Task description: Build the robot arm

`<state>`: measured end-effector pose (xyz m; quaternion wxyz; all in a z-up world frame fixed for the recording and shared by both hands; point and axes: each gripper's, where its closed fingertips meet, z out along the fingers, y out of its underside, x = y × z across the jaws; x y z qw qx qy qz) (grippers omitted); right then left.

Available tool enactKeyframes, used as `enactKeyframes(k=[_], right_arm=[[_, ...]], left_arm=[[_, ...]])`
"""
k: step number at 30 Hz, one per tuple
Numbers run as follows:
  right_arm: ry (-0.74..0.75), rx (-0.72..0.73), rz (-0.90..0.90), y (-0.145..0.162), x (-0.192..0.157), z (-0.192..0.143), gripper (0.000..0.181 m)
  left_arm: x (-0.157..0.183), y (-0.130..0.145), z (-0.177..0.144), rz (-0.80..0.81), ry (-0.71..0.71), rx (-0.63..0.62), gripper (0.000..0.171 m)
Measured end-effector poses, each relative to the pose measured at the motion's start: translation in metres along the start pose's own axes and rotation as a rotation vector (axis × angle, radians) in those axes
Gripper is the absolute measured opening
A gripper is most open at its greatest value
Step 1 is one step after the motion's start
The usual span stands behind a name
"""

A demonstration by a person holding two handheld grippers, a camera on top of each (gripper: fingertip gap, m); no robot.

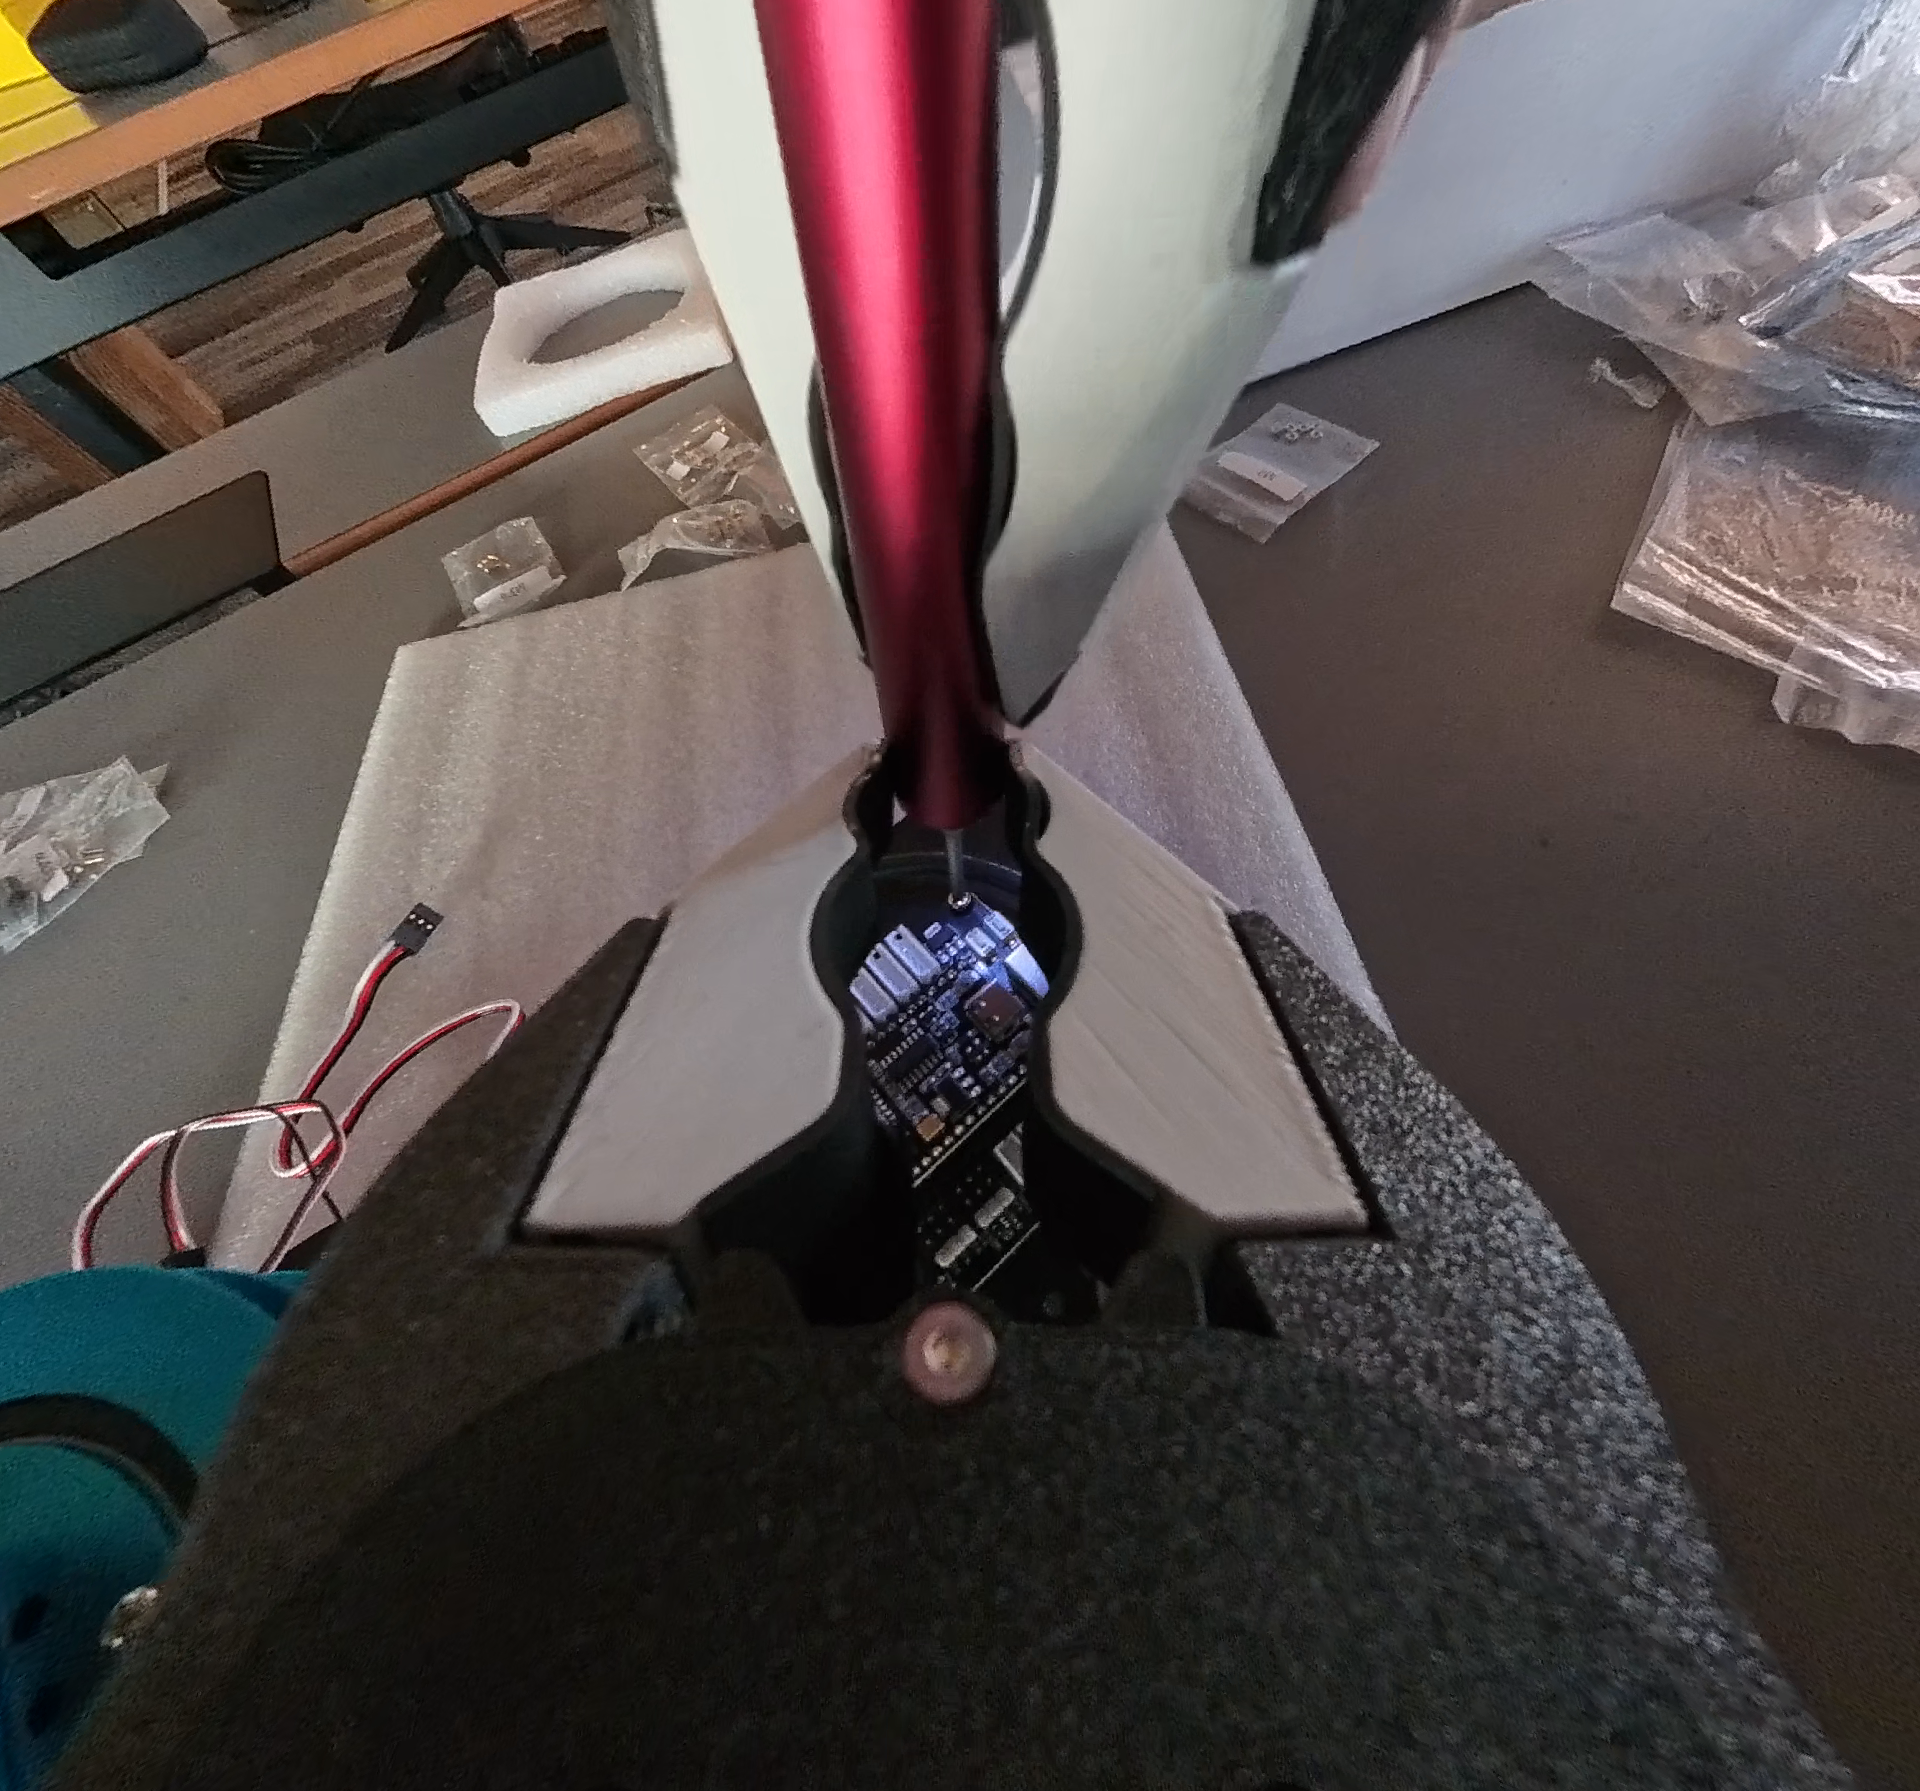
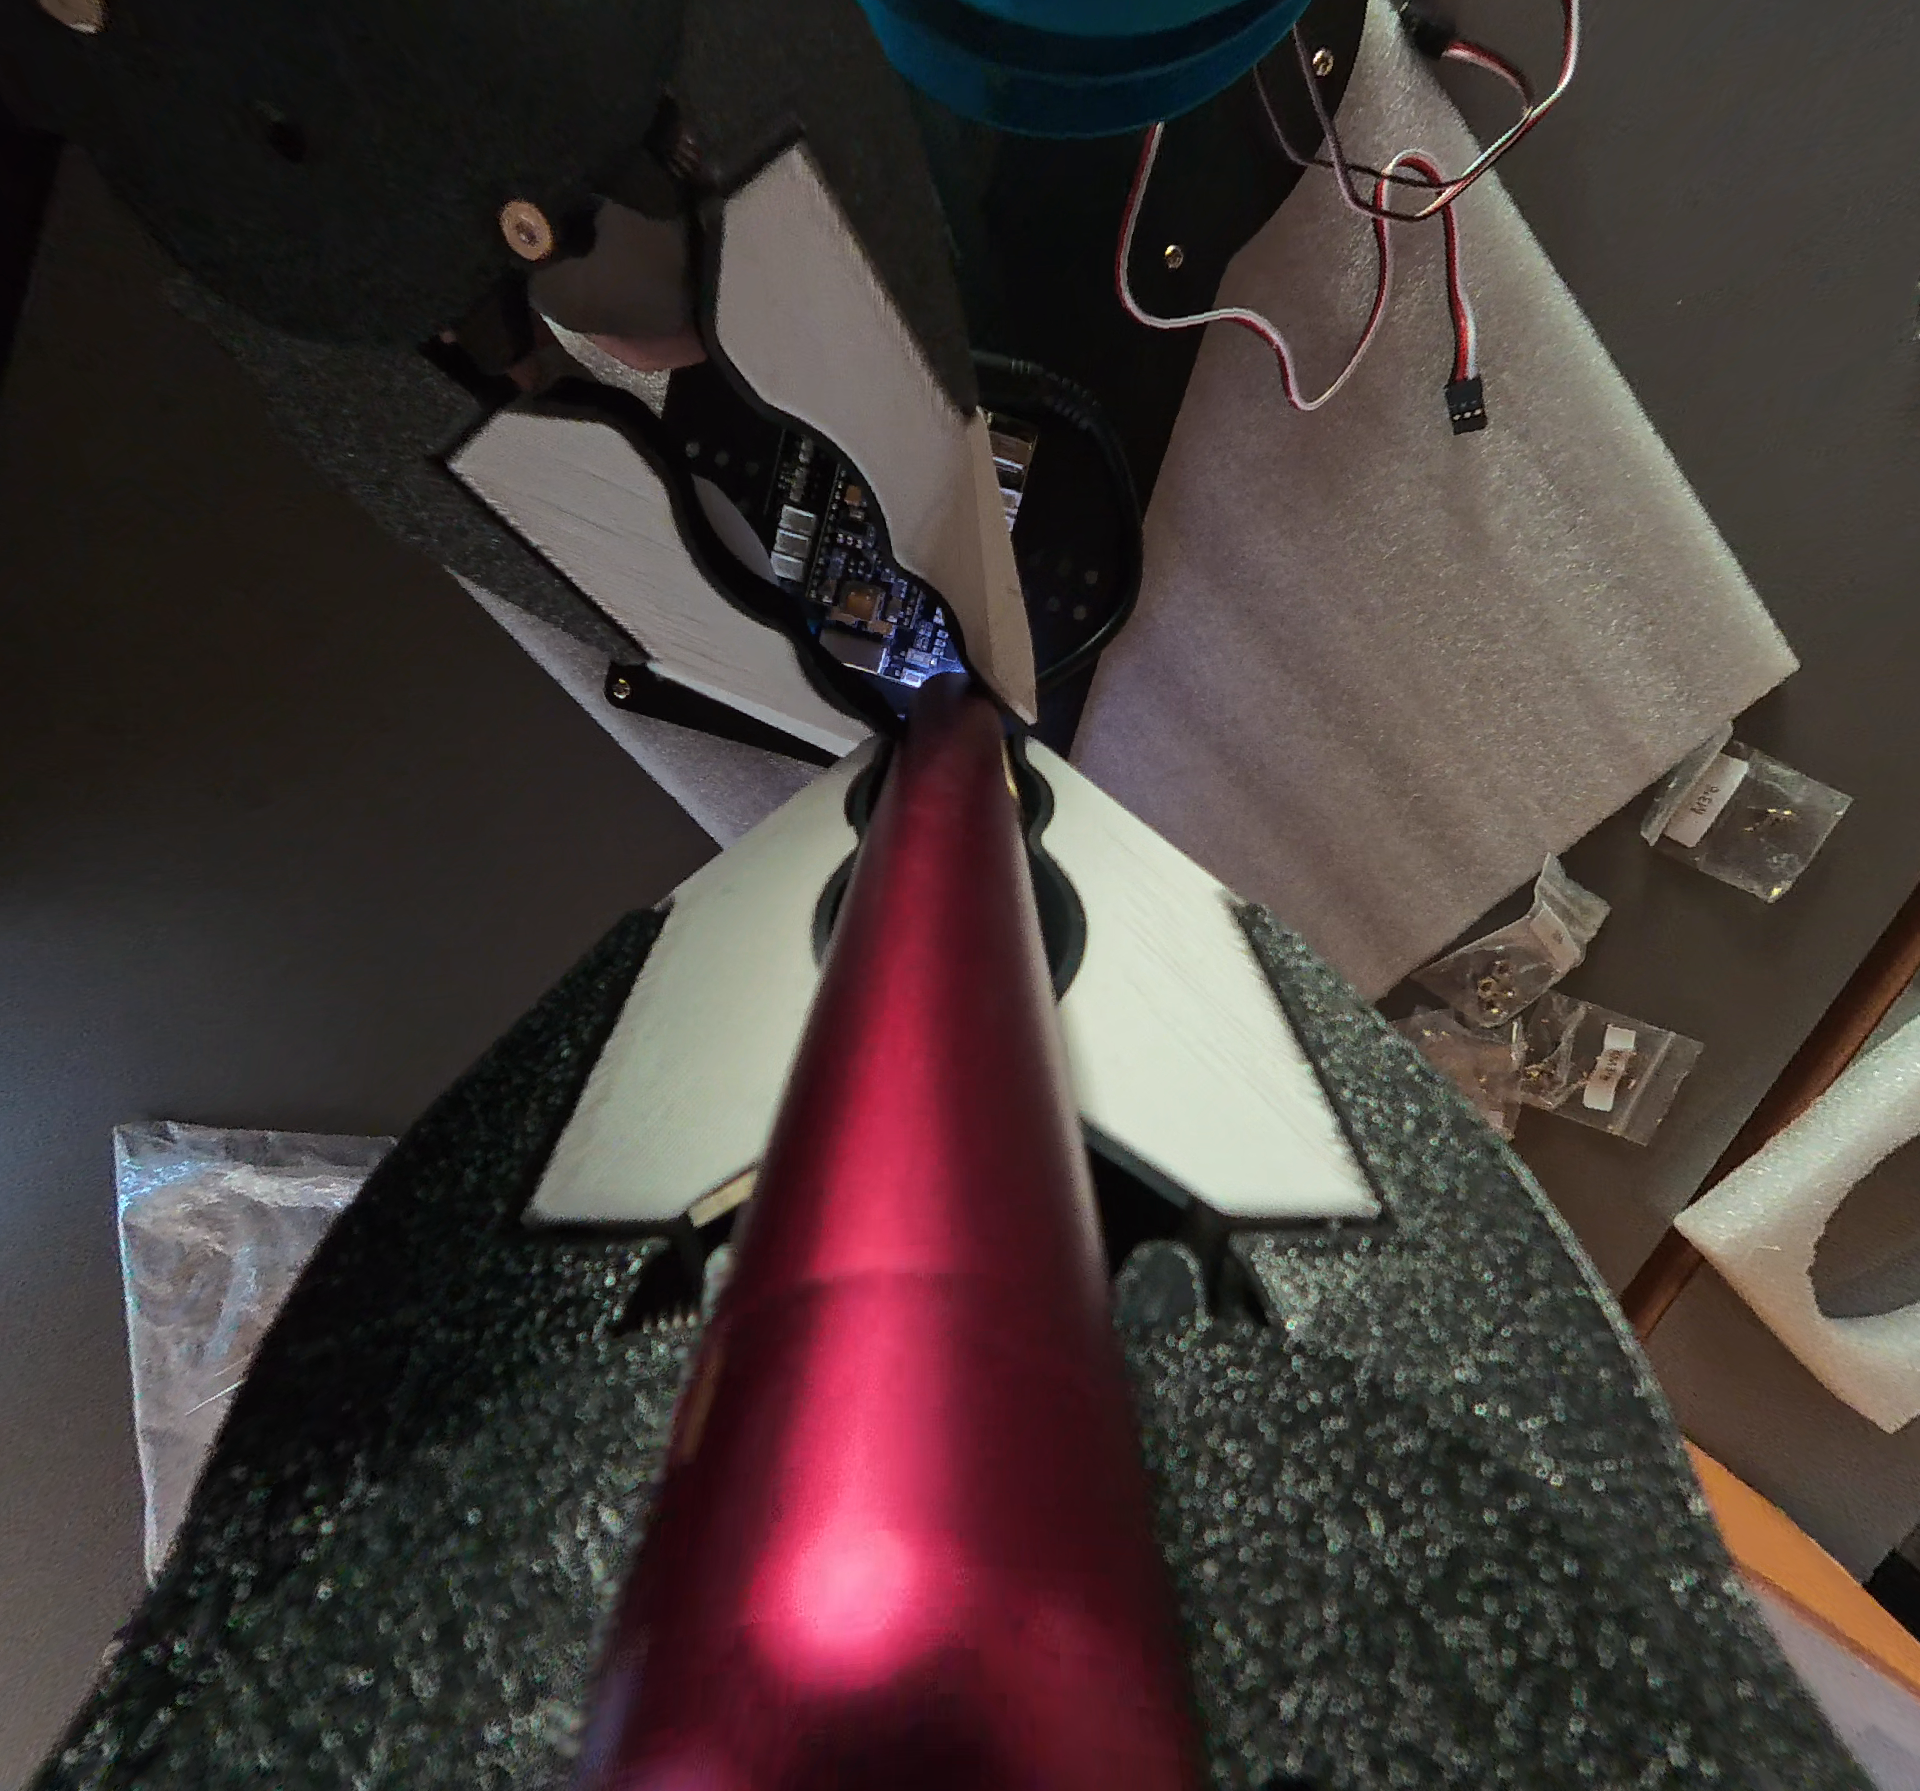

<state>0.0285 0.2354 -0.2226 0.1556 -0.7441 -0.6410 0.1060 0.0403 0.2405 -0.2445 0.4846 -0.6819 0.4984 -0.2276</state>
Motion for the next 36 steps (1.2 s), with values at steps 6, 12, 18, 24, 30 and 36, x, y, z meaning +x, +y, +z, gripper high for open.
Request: enactKeyframes(k=[6,12,18,24,30,36], right_arm=[[-0.009,0.005,0.008,-0.0021,0.0004,-0.0052,0.021],[0.001,0.013,-0.050,-0.0039,-0.0004,0.0010,0.021],[0.011,0.019,-0.089,-0.0040,-0.0012,0.0010,0.021],[0.004,0.017,-0.115,-0.0037,-0.0009,0.0009,0.021],[0.001,-0.005,-0.176,-0.0036,-0.0012,-0.0011,0.022],[-0.034,-0.006,-0.184,-0.0043,0.0002,-0.0016,0.021]], left_arm=[[-0.0001,0.0003,0.0004,0.002,-0.001,-0.004,0.020],[-0.0002,0.0005,-0.0007,0.004,0.000,-0.002,0.020],[0.0005,0.0009,-0.0006,0.006,0.012,-0.004,0.020],[0.0007,0.0010,-0.0004,0.007,0.026,-0.004,0.020],[0.0016,0.0011,-0.0005,-0.002,0.047,-0.003,0.020],[0.0007,0.0016,-0.0002,-0.008,0.050,-0.002,0.020]])
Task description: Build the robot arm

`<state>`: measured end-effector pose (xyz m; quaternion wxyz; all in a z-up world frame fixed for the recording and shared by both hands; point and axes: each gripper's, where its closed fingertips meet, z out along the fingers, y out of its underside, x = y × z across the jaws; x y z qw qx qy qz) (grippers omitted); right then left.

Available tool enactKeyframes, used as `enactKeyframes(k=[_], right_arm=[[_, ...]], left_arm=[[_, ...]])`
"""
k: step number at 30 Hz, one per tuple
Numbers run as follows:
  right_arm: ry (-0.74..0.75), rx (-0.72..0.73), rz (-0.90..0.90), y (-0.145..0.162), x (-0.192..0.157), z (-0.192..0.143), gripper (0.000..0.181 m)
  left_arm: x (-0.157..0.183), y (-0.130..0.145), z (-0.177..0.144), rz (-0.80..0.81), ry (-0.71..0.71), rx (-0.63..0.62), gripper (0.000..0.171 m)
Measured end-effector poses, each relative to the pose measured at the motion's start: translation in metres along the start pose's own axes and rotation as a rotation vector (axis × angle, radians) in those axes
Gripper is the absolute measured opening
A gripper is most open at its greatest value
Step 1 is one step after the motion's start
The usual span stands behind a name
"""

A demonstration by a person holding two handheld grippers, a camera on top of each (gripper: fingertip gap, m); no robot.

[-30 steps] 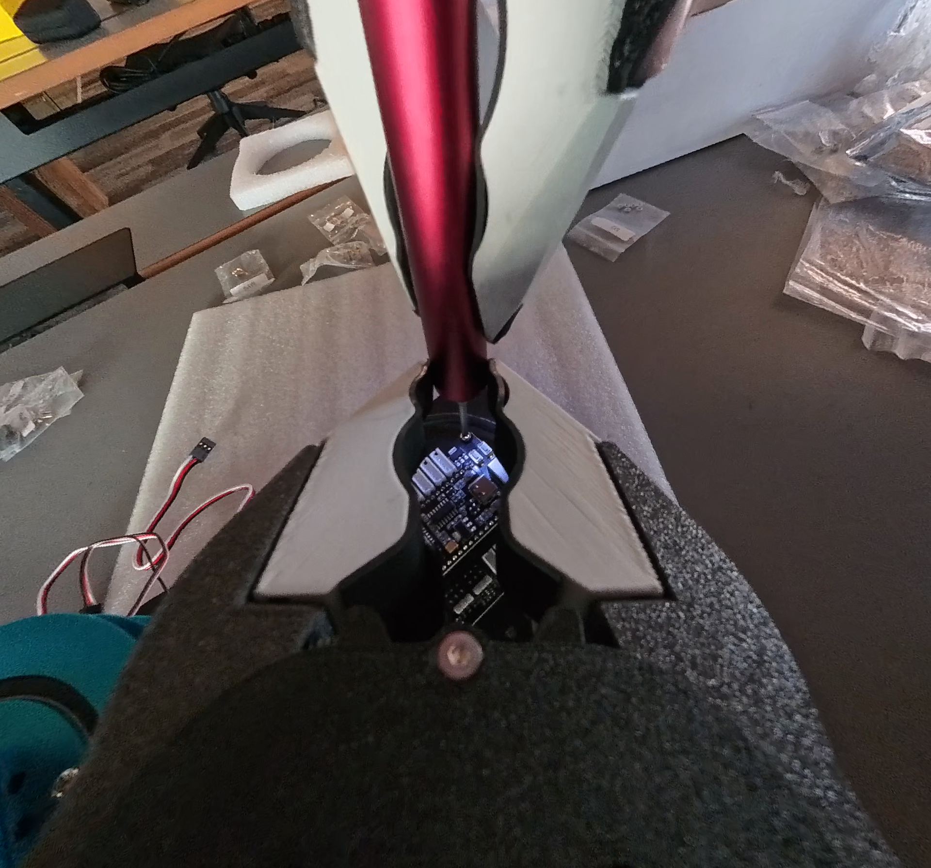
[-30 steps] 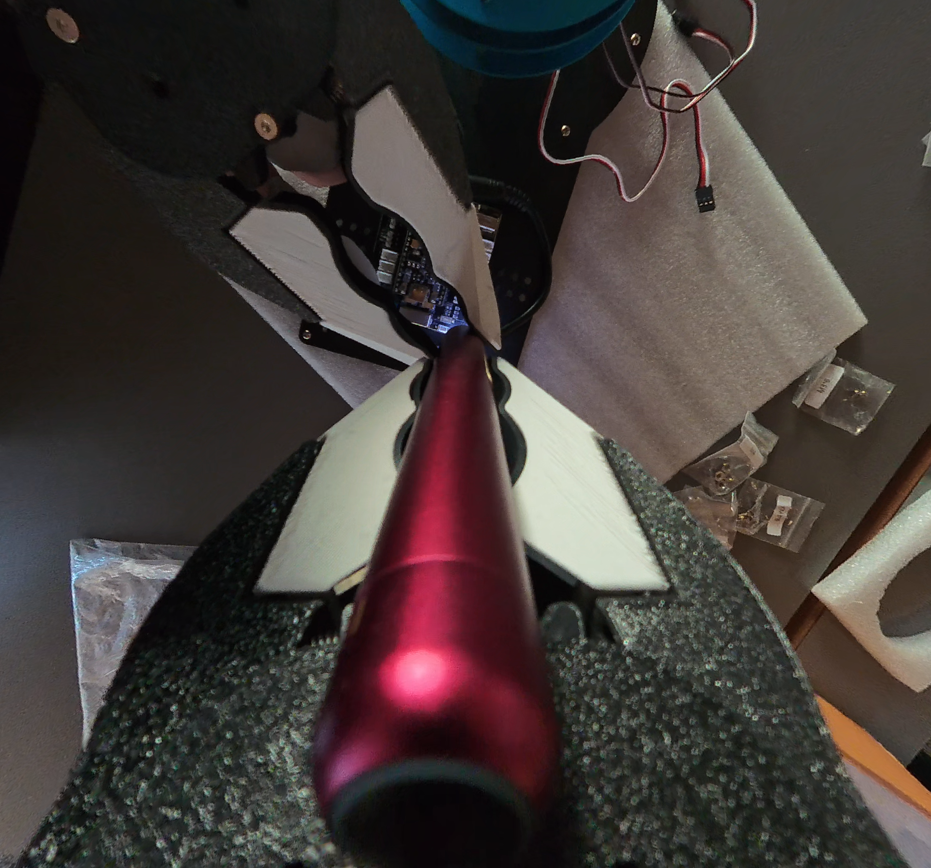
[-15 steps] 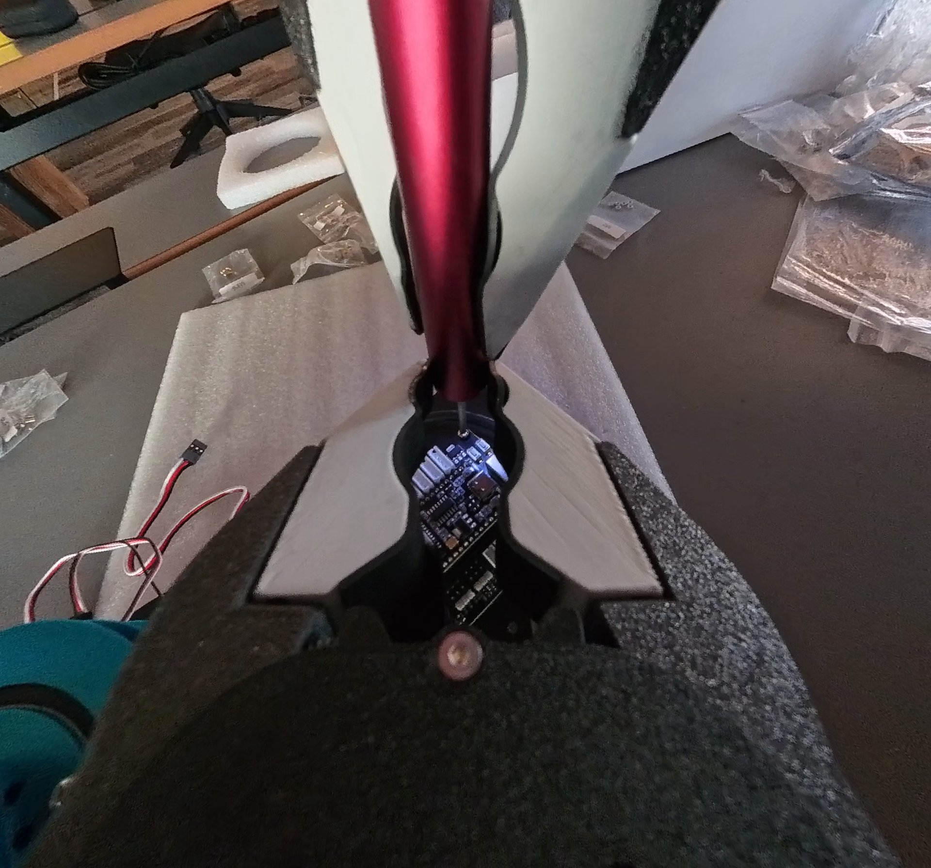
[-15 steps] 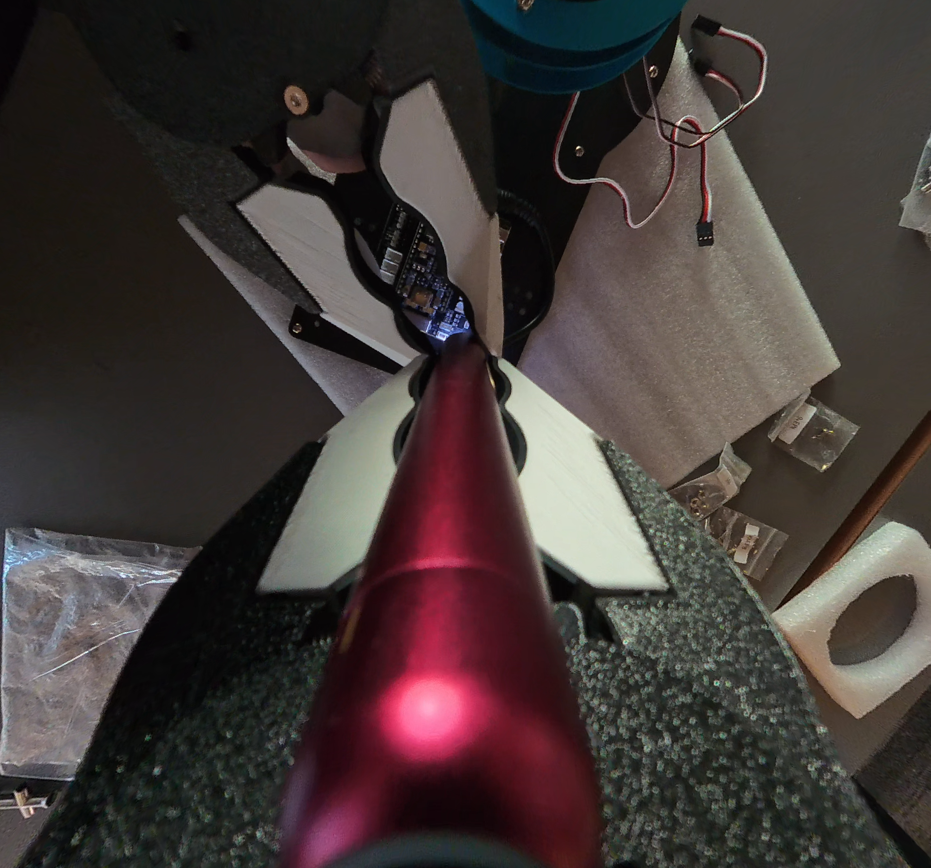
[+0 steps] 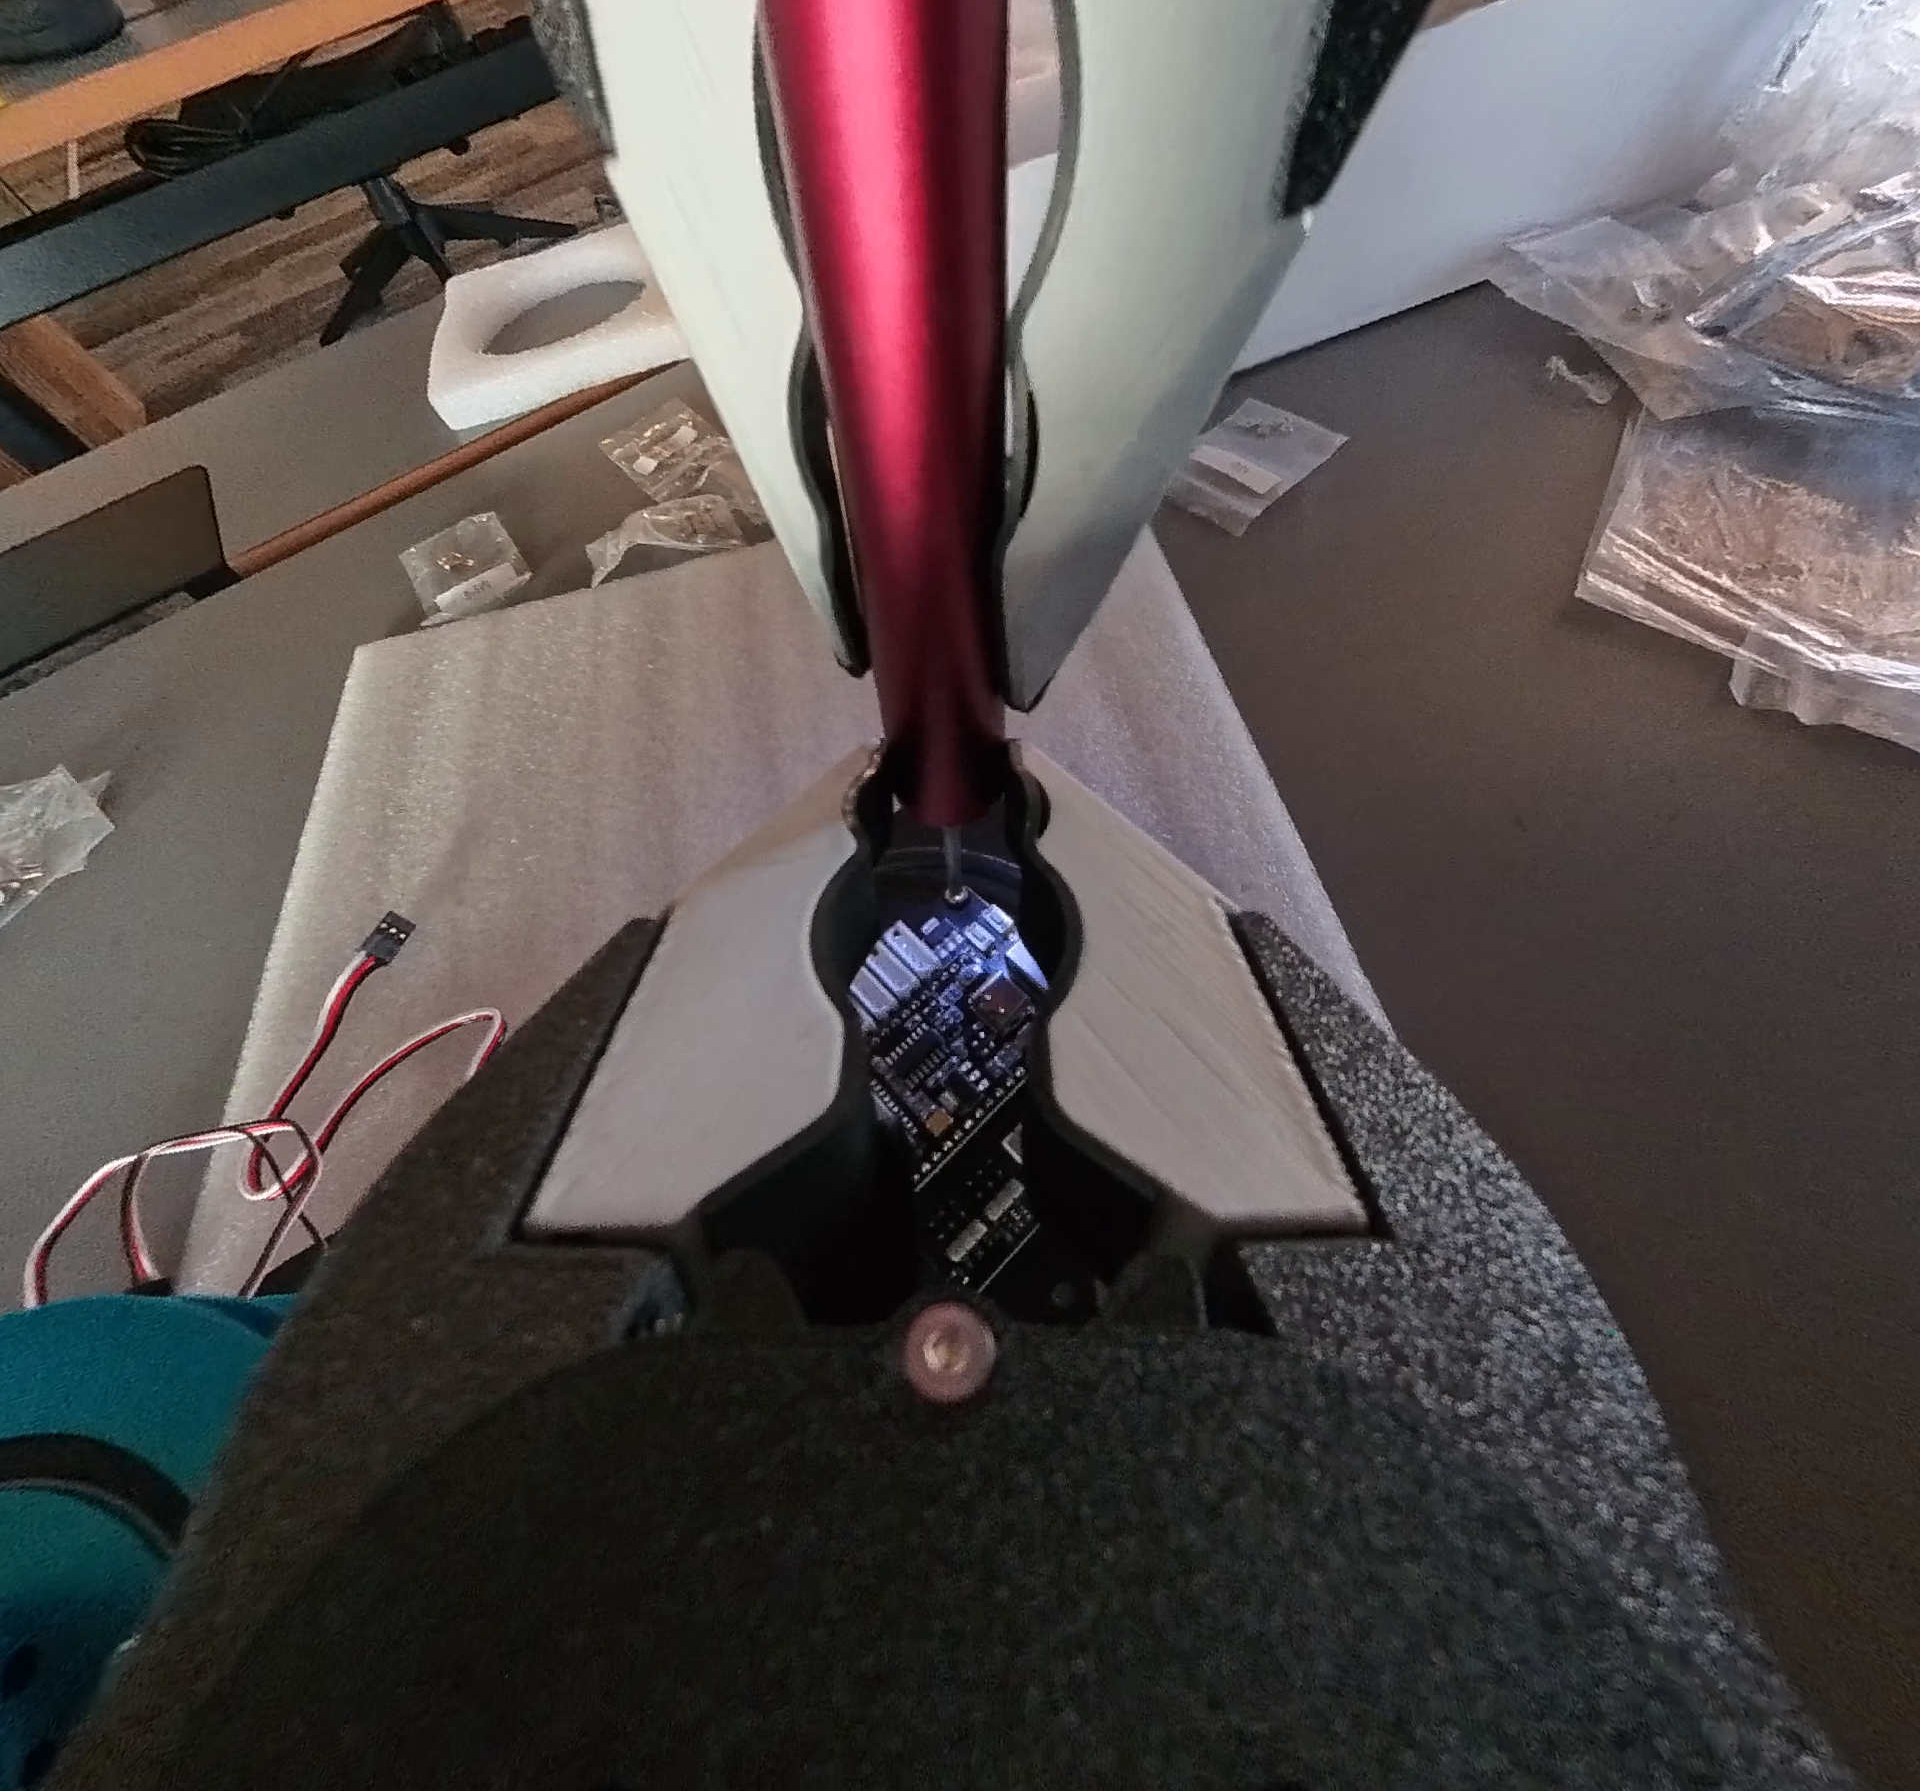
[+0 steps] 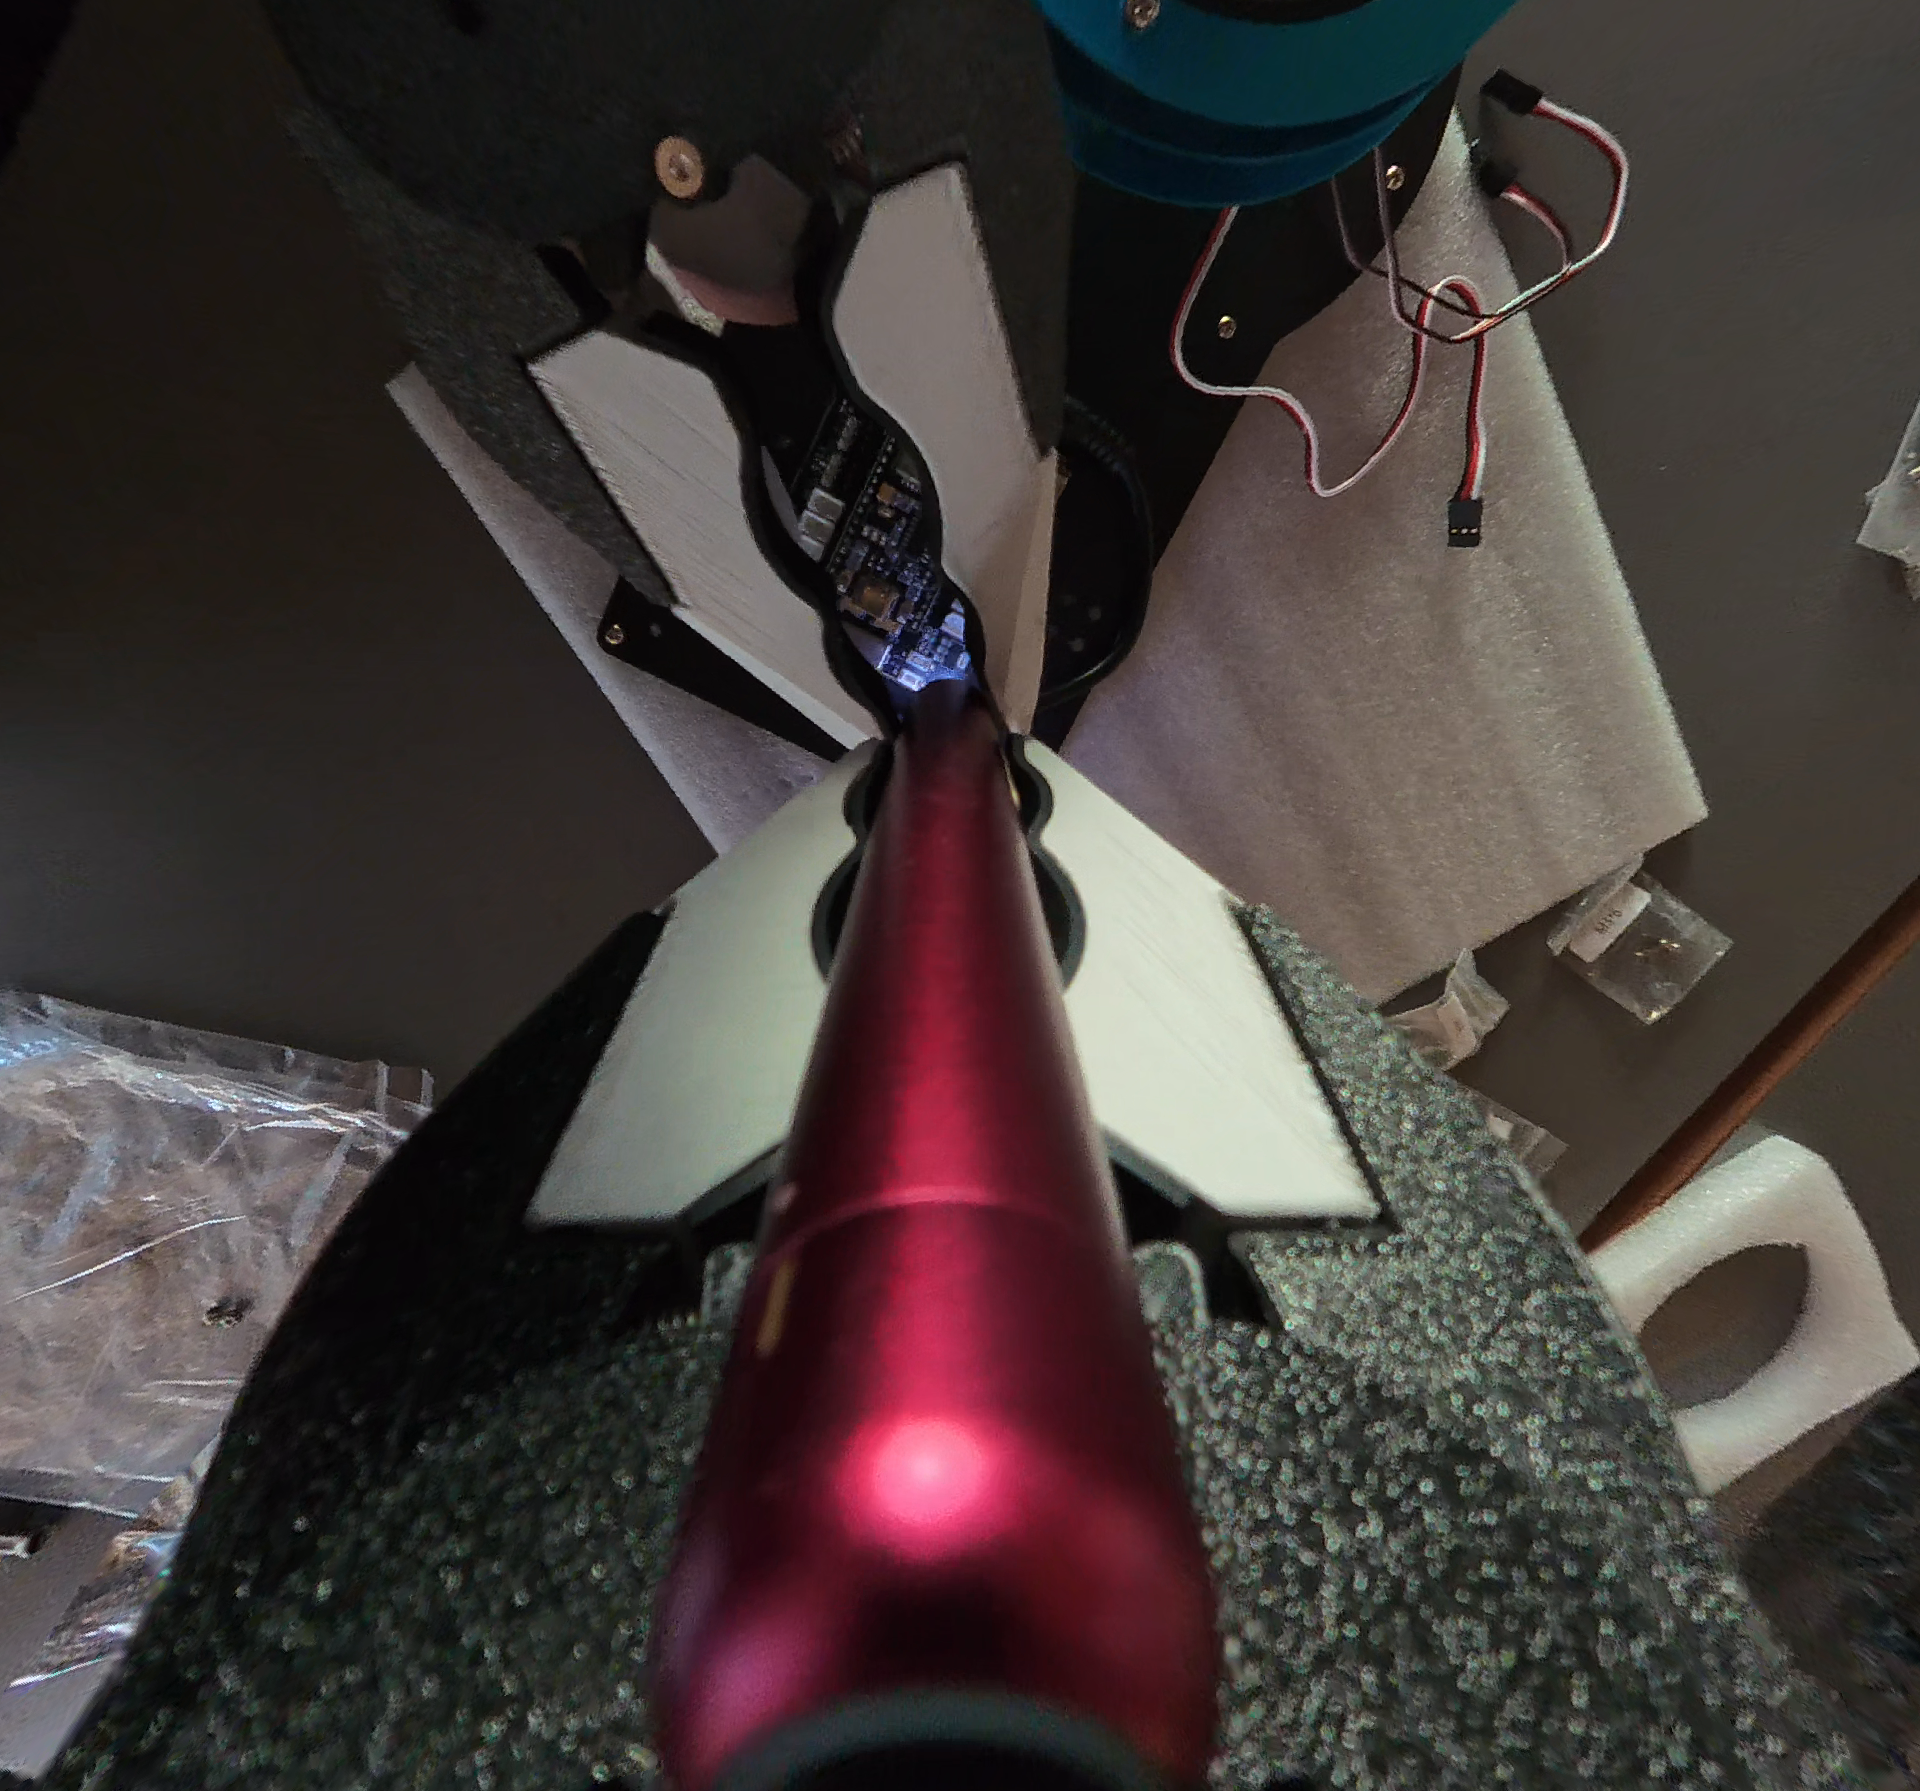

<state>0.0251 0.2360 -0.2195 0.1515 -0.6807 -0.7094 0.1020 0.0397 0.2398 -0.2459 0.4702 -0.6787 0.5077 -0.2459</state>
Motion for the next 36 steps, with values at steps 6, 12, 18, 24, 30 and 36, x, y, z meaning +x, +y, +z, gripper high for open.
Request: enactKeyframes(k=[6,12,18,24,30,36], right_arm=[[0.000,0.011,-0.034,0.0002,-0.0003,0.0002,0.020],[0.001,0.007,-0.033,-0.0001,-0.0007,0.0002,0.020],[0.000,-0.014,-0.007,-0.0004,-0.0002,0.0008,0.021],[-0.003,-0.009,-0.030,0.0009,-0.0008,0.0009,0.020],[-0.030,-0.011,-0.022,0.0008,0.0007,0.0019,0.020],[-0.037,-0.019,0.019,0.0009,0.0013,0.0018,0.021]], left_arm=[[0.0000,0.0005,0.0000,0.009,-0.006,-0.004,0.020],[0.0000,0.0006,-0.0002,0.006,-0.007,-0.002,0.020],[-0.0004,0.0013,0.0000,-0.002,-0.004,-0.002,0.021],[0.0001,0.0018,0.0004,0.002,-0.011,-0.005,0.021],[-0.0010,0.0028,0.0007,-0.018,-0.001,-0.005,0.021],[-0.0012,0.0028,0.0012,-0.028,0.005,-0.003,0.021]])
